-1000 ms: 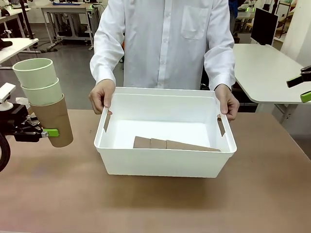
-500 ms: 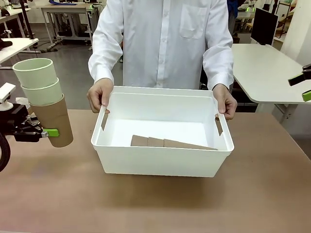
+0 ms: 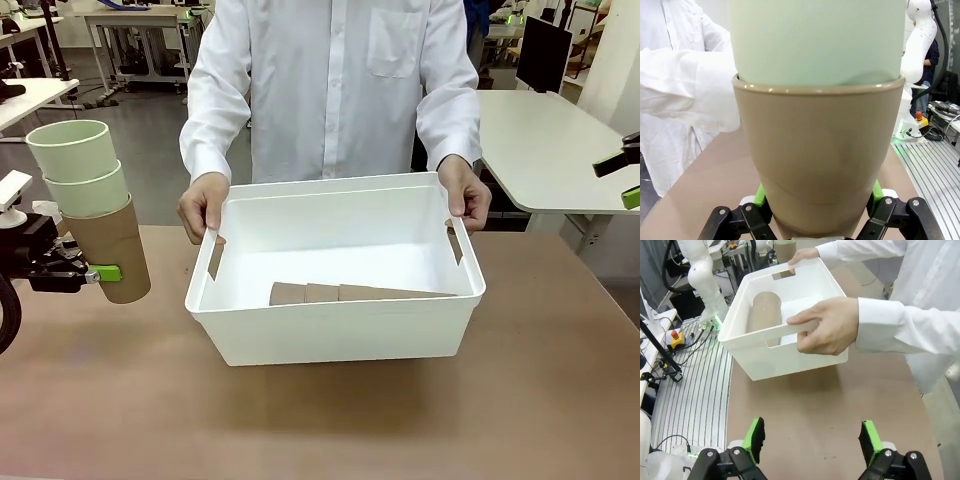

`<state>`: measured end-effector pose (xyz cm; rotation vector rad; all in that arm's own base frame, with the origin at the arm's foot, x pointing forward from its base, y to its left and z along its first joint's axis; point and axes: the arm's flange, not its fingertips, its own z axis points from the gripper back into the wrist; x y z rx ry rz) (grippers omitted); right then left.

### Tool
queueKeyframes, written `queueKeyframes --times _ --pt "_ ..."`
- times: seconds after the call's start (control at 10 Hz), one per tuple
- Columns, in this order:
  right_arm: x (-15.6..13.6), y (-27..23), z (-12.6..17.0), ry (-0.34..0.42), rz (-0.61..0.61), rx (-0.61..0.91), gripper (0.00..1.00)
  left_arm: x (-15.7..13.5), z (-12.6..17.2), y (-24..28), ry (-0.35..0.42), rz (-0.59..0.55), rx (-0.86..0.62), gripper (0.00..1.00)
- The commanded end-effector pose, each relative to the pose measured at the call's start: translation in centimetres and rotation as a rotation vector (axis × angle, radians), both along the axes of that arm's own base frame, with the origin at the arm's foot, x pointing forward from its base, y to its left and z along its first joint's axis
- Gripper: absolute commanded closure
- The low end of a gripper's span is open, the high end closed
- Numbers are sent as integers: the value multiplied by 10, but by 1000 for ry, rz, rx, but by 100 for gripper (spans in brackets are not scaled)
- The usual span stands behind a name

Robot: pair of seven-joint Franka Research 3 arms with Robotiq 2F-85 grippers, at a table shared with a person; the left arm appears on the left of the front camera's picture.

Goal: Stack the cups and store them in the basket.
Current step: Place the stack of Reusable plastic cups into the Pantry Basket.

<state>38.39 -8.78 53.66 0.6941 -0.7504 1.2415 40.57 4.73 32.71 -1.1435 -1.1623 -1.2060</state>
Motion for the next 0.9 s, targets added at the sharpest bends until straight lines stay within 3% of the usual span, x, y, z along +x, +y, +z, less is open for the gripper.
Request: queueKeyframes --times 0.0,0.7,0.8 --pt "0 1 5 10 -11 19 0 0 5 0 -10 -1 -9 16" --pt "0 1 5 10 -11 19 0 0 0 0 0 0 0 16" --pt "0 1 5 10 -11 19 0 -5 22 0 10 27 31 16"
